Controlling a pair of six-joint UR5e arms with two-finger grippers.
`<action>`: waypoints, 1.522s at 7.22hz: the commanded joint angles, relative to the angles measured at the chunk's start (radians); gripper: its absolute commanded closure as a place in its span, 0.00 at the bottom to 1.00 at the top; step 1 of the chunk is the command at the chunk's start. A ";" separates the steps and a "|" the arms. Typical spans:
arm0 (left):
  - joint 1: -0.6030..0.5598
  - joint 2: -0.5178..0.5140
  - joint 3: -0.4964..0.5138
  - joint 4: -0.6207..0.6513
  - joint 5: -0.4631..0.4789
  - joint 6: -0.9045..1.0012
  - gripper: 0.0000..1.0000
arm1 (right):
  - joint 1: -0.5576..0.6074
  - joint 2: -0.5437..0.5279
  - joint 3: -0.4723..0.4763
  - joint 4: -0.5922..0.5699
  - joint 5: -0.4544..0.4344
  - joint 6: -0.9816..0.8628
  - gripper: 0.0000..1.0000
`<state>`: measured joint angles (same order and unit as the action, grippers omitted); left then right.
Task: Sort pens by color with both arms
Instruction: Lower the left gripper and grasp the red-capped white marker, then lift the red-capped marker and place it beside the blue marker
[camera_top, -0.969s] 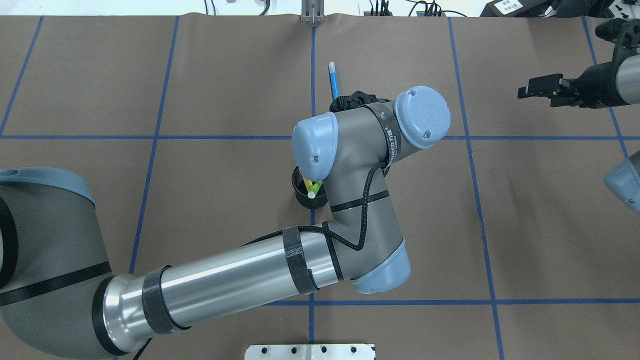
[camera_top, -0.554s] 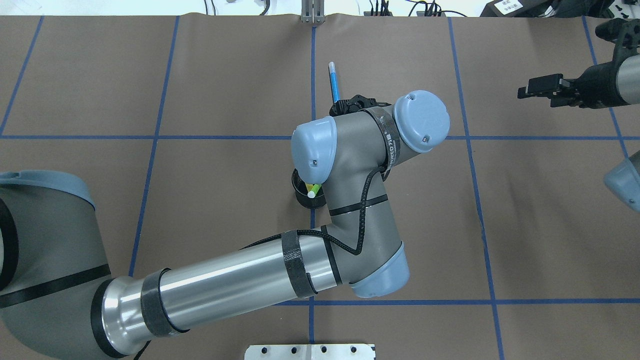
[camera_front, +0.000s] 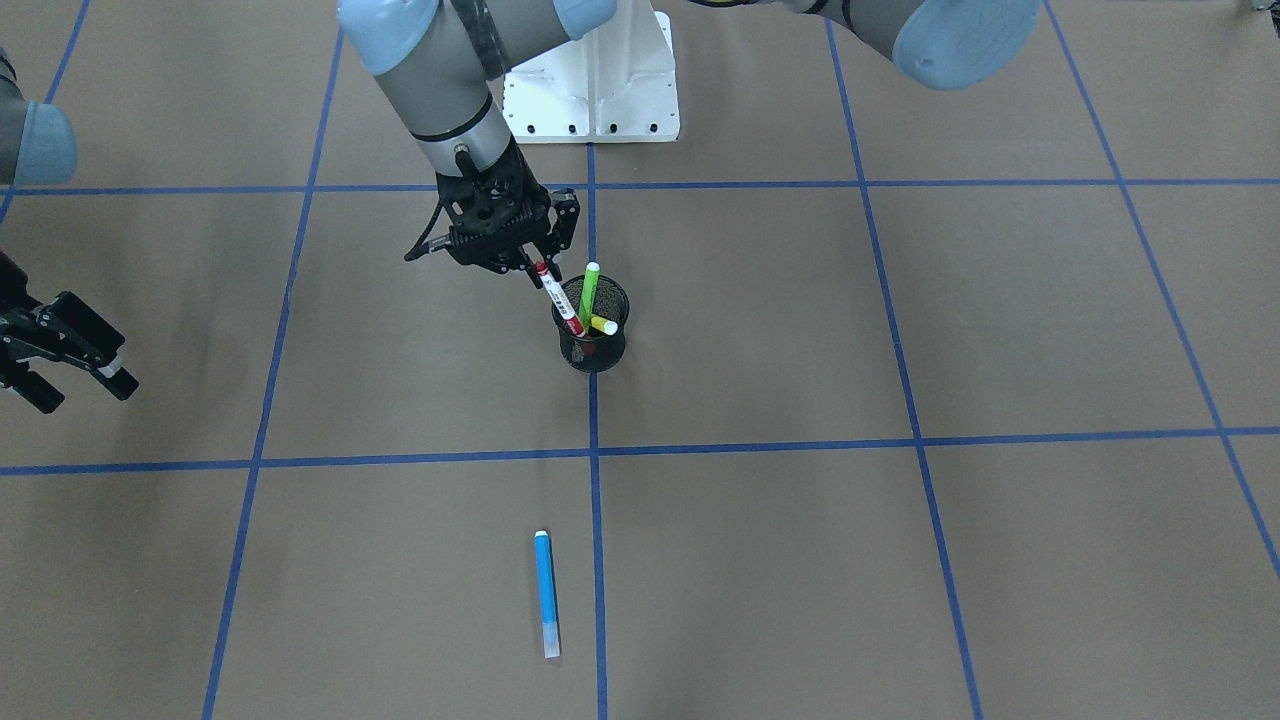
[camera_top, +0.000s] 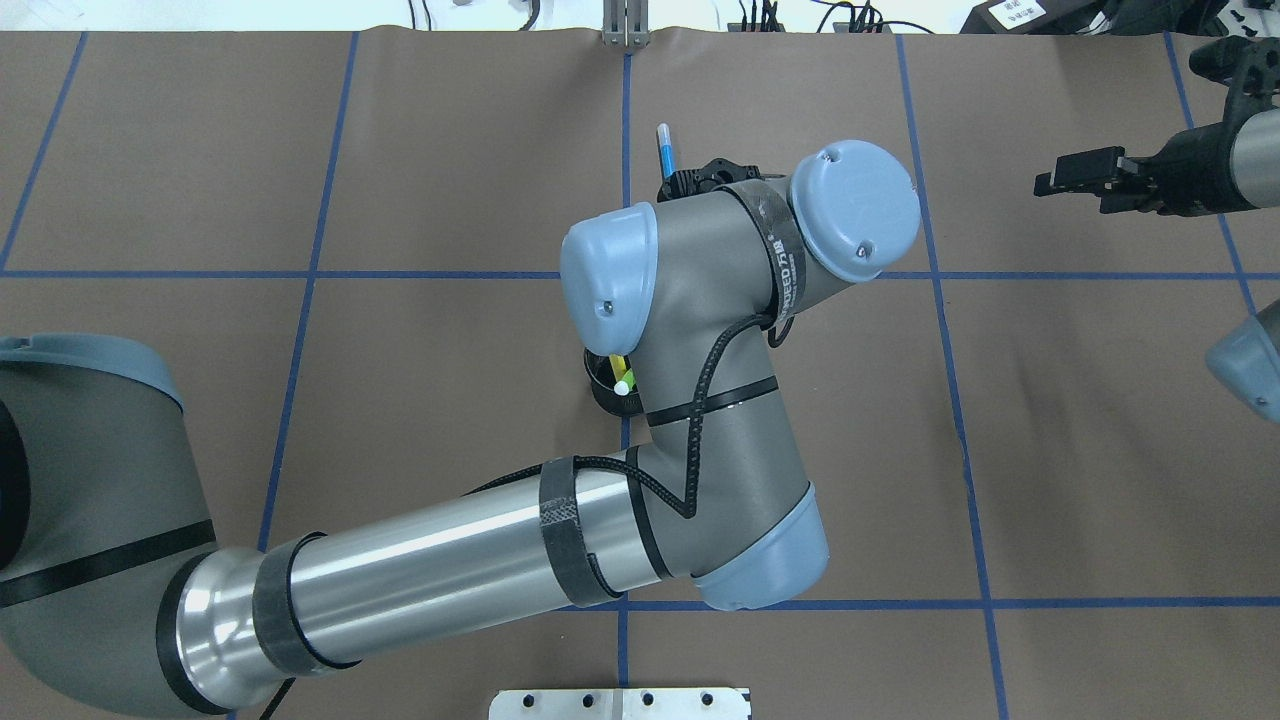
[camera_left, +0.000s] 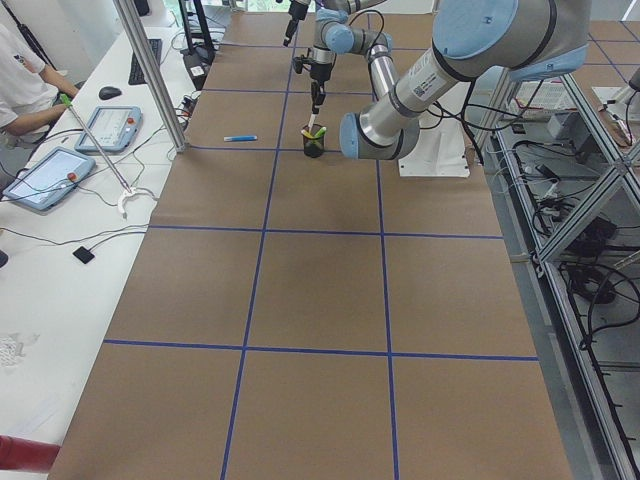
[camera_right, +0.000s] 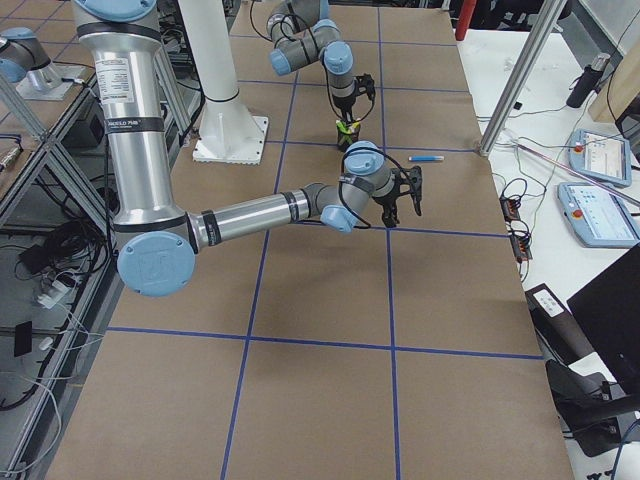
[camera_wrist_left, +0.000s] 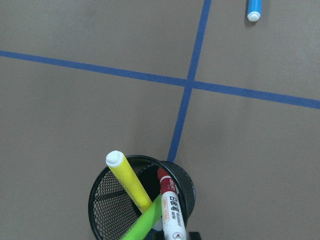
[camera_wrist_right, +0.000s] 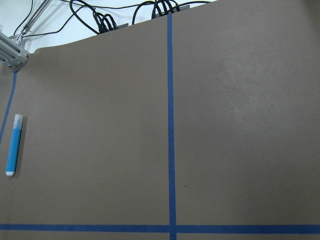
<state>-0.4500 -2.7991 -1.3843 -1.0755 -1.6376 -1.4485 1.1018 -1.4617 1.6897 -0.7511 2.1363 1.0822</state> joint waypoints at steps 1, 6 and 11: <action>-0.039 0.007 -0.167 0.078 0.001 0.000 1.00 | -0.003 0.004 -0.010 -0.001 -0.019 0.001 0.02; -0.119 0.287 -0.172 -0.620 0.146 0.033 1.00 | -0.043 0.026 -0.012 0.001 -0.065 0.010 0.02; -0.131 0.204 0.429 -1.159 0.476 0.042 1.00 | -0.052 0.027 -0.012 0.003 -0.090 0.018 0.01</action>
<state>-0.5789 -2.5606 -1.0642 -2.1935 -1.2043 -1.4081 1.0537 -1.4338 1.6780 -0.7487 2.0553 1.0990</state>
